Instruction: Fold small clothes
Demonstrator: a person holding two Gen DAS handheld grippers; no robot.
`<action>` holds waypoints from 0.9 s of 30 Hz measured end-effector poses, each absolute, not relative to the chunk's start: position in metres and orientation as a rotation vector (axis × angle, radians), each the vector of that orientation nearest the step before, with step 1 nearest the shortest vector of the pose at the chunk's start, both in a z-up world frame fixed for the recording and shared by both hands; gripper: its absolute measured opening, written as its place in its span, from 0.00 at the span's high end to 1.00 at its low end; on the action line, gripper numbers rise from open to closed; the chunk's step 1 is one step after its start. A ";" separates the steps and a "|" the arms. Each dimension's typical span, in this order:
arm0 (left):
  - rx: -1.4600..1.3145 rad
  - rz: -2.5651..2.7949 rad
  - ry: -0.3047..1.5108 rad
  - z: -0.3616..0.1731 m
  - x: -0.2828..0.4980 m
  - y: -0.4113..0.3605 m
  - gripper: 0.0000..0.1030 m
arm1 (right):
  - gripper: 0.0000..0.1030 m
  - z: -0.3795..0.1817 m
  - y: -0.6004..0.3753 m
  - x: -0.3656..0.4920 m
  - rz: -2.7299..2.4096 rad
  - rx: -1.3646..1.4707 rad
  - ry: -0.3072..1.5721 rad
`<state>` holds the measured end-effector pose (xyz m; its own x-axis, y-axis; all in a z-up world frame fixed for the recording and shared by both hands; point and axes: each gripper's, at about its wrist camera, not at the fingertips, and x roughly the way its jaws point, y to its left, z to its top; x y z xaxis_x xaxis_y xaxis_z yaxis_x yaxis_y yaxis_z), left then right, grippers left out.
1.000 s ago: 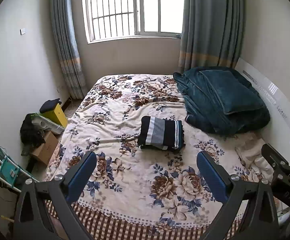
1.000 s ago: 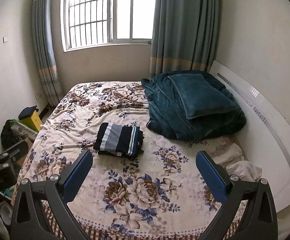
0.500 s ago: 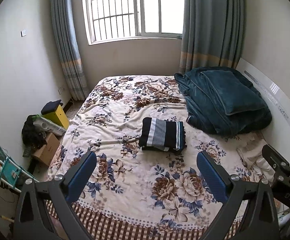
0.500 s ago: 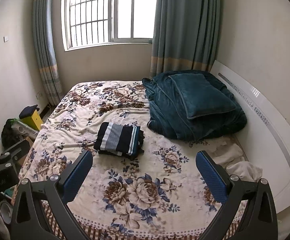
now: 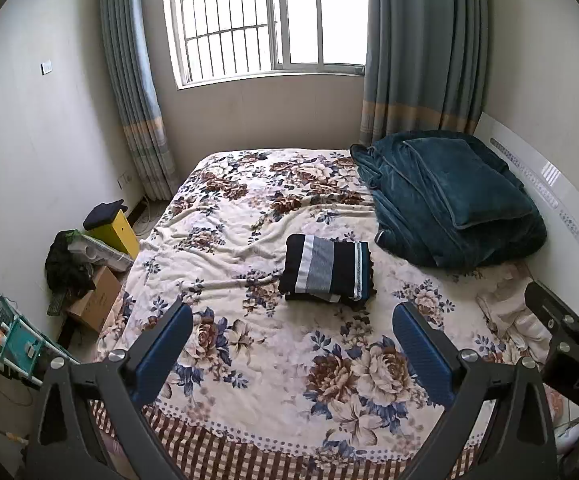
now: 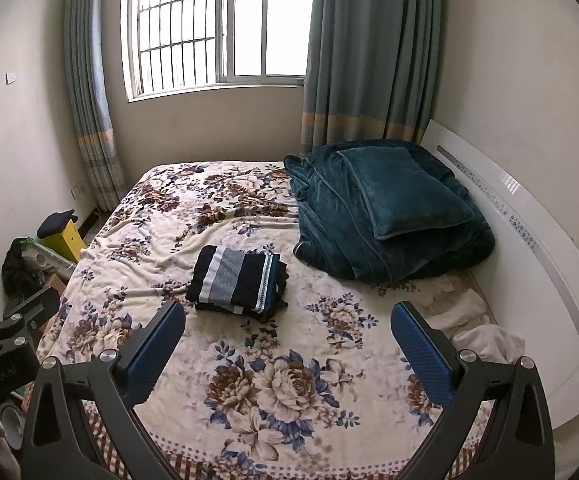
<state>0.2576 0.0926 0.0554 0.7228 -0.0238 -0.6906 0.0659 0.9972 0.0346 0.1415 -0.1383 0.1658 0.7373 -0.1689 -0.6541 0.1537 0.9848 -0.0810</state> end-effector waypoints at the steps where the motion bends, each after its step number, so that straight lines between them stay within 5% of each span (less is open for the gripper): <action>1: 0.058 -0.050 0.759 0.056 0.259 0.093 0.01 | 0.00 0.166 -0.138 0.144 -0.175 -0.023 0.723; 27: 0.066 -0.048 0.760 0.053 0.271 0.098 0.01 | 0.00 0.158 -0.139 0.162 -0.165 -0.028 0.732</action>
